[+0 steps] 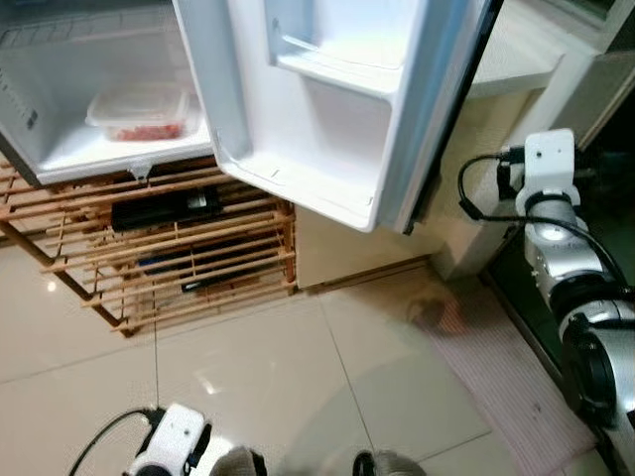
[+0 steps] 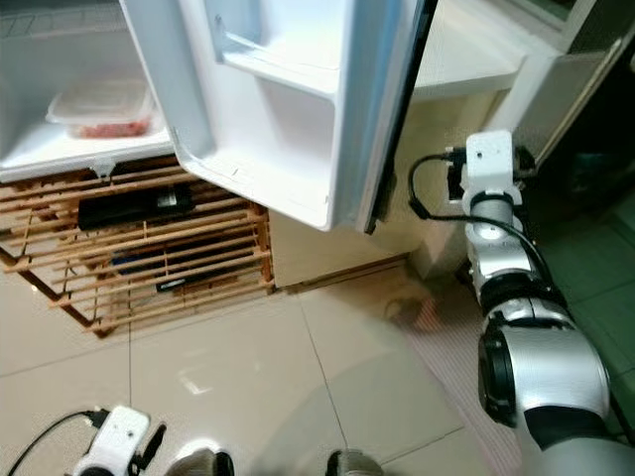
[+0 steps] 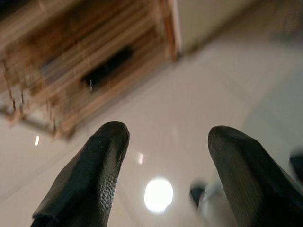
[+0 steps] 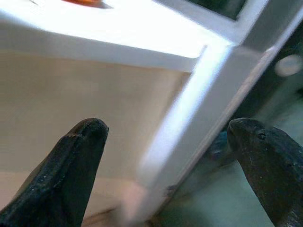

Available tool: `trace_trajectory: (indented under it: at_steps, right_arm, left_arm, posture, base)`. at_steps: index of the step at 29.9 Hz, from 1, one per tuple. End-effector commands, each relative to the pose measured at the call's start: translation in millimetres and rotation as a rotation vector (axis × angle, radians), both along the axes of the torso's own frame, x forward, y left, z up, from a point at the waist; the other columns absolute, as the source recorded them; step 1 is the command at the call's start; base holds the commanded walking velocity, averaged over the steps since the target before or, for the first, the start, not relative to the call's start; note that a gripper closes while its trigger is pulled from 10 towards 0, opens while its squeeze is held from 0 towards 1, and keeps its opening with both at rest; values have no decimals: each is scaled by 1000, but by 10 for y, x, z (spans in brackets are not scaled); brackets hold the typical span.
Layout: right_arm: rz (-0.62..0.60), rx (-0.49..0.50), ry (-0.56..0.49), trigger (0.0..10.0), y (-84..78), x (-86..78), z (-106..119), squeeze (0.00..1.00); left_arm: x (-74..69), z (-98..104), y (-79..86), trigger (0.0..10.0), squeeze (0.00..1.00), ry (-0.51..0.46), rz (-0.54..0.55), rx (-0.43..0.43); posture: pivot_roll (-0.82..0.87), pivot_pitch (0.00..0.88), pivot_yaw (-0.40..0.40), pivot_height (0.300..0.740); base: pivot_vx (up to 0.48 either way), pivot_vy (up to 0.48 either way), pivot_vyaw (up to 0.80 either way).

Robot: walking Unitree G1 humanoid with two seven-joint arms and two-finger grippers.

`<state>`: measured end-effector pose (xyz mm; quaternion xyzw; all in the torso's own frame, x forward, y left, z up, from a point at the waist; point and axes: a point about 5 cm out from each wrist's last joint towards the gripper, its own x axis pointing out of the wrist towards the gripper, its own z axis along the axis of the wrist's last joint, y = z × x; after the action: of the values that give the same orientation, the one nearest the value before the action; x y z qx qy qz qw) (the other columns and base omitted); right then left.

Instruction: Restocking fridge

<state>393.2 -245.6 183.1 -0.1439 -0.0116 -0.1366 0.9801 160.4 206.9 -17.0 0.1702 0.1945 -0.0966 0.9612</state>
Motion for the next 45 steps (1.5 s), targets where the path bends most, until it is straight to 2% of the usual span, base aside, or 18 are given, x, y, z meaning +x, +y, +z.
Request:
trace_trajectory:
  at_steps: [1,4,6,10,12,16,18,23,26,27,28,30,31,32,34,36,40,45]
  right_arm:
    - [17,86,-1,10000,30,26,21,0]
    - [64,145,-17,10000,125,71,79,0]
    - [146,259,-29,10000,306,134,139,0]
    - [193,302,-32,10000,398,156,156,0]
    - [319,436,-39,10000,617,185,161,0]
    - [393,495,-45,10000,737,190,162,0]
    - [508,553,-59,10000,935,171,137,0]
    - [663,592,-76,10000,1152,112,141,0]
    - [751,687,-83,10000,1253,21,162,0]
    - [853,766,-70,10000,1361,-121,208,0]
    - [1046,900,-24,10000,1559,-425,315,0]
    - [1211,1001,1,10000,1650,-717,439,0]
    - [1345,1033,6,10000,1651,-954,533,0]
    - [1384,1032,9,10000,1637,-1023,556,0]
    - [1381,1033,7,10000,1540,-1047,551,0]
    - [1236,1002,40,10000,1228,-957,372,0]
    - [1153,964,55,10000,1078,-949,304,0]
    - [1061,913,105,10000,1094,-993,235,0]
  left_arm:
    - [100,154,-159,10000,0,-53,-38,-69]
    - [206,347,-366,10000,0,-121,-91,-129]
    - [349,562,-636,10000,0,-186,-153,-179]
    - [404,606,-703,10000,0,-195,-159,-192]
    - [390,473,-663,10000,0,-102,-148,-180]
    - [332,250,-612,10000,0,40,-151,-113]
    - [256,-77,-459,10000,0,215,-88,-45]
    - [279,-265,-318,10000,0,315,-23,38]
    - [297,-333,-293,10000,0,356,-10,63]
    - [281,-402,-270,10000,0,415,14,79]
    - [257,-498,-247,10000,0,505,44,97]
    - [234,-565,-260,10000,0,579,49,96]
    - [192,-618,-298,10000,0,662,30,86]
    - [171,-635,-314,10000,0,697,19,81]
    - [155,-651,-353,10000,0,733,5,50]
    - [177,-660,-412,10000,0,774,-3,5]
    - [255,-647,-422,10000,0,761,22,3]
    - [457,-568,-601,10000,0,613,5,-65]
  posture:
    - [79,242,-30,740]
    - [77,247,-35,740]
    - [70,249,-42,740]
    - [63,248,-49,740]
    - [45,240,-58,740]
    - [35,233,-59,740]
    - [2,222,-60,740]
    - [-38,195,-64,740]
    - [-51,180,-66,740]
    - [-58,169,-64,740]
    - [-73,154,-66,740]
    - [-82,143,-66,740]
    - [-87,131,-66,740]
    - [-87,131,-66,740]
    - [-99,122,-64,740]
    - [-124,103,-59,740]
    - [-132,80,-52,740]
    - [-117,41,-52,740]
  base:
    - [0,0,0]
    - [0,0,0]
    - [0,0,0]
    - [0,0,0]
    - [0,0,0]
    - [0,0,0]
    - [0,0,0]
    - [0,0,0]
    - [0,0,0]
    - [0,0,0]
    - [0,0,0]
    - [0,0,0]
    - [0,0,0]
    - [0,0,0]
    - [0,0,0]
    - [0,0,0]
    - [0,0,0]
    - [0,0,0]
